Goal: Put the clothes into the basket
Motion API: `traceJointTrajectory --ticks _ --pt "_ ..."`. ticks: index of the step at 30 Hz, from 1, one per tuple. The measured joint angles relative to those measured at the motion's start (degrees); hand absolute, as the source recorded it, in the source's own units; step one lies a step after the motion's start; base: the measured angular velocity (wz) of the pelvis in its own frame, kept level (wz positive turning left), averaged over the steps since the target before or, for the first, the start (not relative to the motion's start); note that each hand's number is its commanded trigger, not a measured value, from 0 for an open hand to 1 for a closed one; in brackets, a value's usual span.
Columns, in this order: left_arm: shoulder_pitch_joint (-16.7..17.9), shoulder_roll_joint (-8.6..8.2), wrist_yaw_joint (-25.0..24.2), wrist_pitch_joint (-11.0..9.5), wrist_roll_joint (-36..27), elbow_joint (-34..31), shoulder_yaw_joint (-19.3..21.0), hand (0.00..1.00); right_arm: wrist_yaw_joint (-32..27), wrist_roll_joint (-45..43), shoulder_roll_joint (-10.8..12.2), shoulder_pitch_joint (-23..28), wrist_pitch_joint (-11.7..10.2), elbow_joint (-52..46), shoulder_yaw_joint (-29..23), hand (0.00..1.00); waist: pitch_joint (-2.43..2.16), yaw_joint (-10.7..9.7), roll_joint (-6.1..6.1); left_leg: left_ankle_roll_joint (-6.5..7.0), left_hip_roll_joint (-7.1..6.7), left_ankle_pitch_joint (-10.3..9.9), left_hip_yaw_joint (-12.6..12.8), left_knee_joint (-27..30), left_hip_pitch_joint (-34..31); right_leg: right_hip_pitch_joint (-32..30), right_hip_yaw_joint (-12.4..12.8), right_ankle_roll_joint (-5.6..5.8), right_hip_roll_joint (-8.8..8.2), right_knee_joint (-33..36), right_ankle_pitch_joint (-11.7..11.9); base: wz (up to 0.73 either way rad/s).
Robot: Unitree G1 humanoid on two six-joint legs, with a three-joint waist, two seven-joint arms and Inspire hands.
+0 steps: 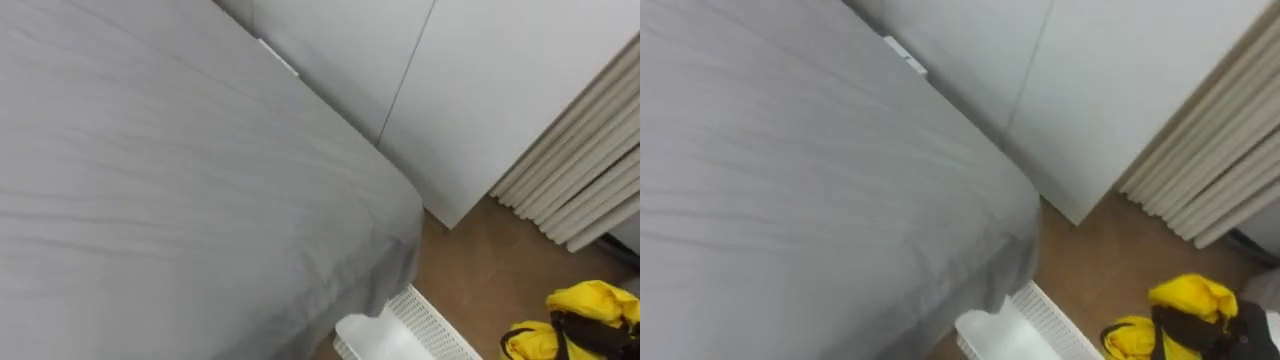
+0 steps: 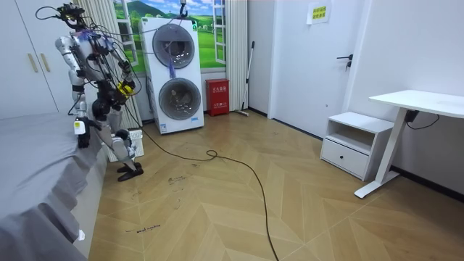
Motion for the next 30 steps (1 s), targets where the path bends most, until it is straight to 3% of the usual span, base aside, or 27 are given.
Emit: traceJointTrajectory --ticks 2,4,6,11,17,23,27,30 --pt "-0.15 0.01 -0.73 0.00 0.17 0.01 -0.90 0.00 -0.02 0.11 -0.19 -2.16 -0.31 1.80 -0.04 1.00 -0.02 -1.26 0.91 0.35 -0.04 -0.19 -0.02 0.58 -1.87 -2.23 0.73 0.29 0.17 0.98 0.17 -0.20" --pt "-0.82 0.00 -1.14 -0.01 0.17 0.02 -2.98 0.00 -0.05 0.20 -1.35 -4.65 -0.75 4.17 -0.03 1.00 0.24 -1.45 2.20 0.70 -0.04 -0.39 -0.24 1.61 -3.73 -3.97 1.22 0.61 0.18 1.41 0.33 -0.21" --pt "-2.71 0.00 -1.33 -0.03 0.17 0.80 -5.05 0.00 -0.03 0.16 -2.94 -8.36 -0.91 6.70 0.05 1.00 0.27 -1.39 3.85 1.25 -0.39 -0.56 -0.37 1.98 -5.85 -6.72 1.80 1.14 0.24 2.88 0.28 -0.18" --pt "-7.20 0.27 -1.33 -1.73 0.15 2.47 -10.40 0.00 0.02 0.77 -5.84 -16.34 -2.51 8.78 2.54 1.00 0.38 -1.43 6.20 2.55 -1.20 0.21 -0.57 1.81 -9.18 -10.77 1.22 1.83 -0.43 4.85 0.00 0.03" --pt "-9.23 1.07 -1.34 -5.02 1.40 2.76 -13.87 0.00 -1.47 -1.68 -7.62 -26.62 -4.45 15.82 6.15 1.00 0.33 0.91 6.91 3.40 -2.32 1.29 -1.13 1.85 -12.57 -15.58 0.74 2.19 -1.14 8.16 -0.41 0.06" --pt "-12.92 1.54 -1.34 -8.78 1.30 6.69 -17.16 0.00 -2.85 0.17 -7.98 -31.94 -5.18 19.82 11.28 1.00 0.35 4.08 6.77 3.68 -3.20 1.81 -1.86 1.71 -14.65 -18.35 -0.37 2.13 -1.90 10.72 -1.70 0.12" --pt "-14.54 2.11 -1.35 -9.76 1.15 7.33 -18.95 0.00 -2.91 2.95 -8.59 -32.85 -5.69 22.04 13.78 1.00 0.33 5.28 6.77 3.73 -3.24 1.93 -3.67 2.23 -16.40 -19.66 -3.01 1.81 -2.78 11.17 -1.74 0.22" --pt "-15.92 2.40 -1.79 -9.78 0.96 7.46 -20.52 0.00 -2.86 4.44 -8.67 -33.83 -5.98 24.85 15.75 1.00 0.31 6.68 6.74 3.76 -3.33 2.30 -4.19 2.45 -17.44 -20.56 -3.57 1.59 -3.07 11.62 -1.96 0.14"
